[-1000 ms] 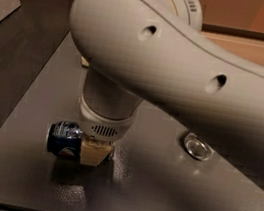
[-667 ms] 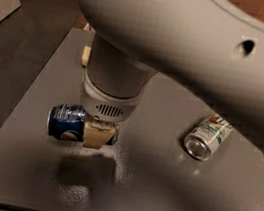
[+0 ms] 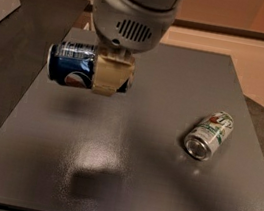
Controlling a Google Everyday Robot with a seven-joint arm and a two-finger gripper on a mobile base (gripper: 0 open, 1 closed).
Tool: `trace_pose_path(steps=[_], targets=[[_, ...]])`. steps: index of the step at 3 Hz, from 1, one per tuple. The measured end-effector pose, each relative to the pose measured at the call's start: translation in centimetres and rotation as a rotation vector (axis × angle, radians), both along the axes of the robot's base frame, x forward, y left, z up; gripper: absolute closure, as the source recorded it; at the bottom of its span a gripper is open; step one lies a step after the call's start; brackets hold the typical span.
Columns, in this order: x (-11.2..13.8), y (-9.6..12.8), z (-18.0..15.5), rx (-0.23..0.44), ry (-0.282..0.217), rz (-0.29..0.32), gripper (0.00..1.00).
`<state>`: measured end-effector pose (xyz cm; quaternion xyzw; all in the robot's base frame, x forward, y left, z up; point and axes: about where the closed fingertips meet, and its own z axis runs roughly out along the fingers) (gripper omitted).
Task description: Pick pepsi can
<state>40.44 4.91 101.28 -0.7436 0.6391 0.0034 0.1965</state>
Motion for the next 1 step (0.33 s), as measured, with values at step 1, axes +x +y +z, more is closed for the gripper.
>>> trace_pose_path(steps=[1], targets=[[-0.75, 0.36, 1.24, 0.008, -0.03, 0.006, 1.0]])
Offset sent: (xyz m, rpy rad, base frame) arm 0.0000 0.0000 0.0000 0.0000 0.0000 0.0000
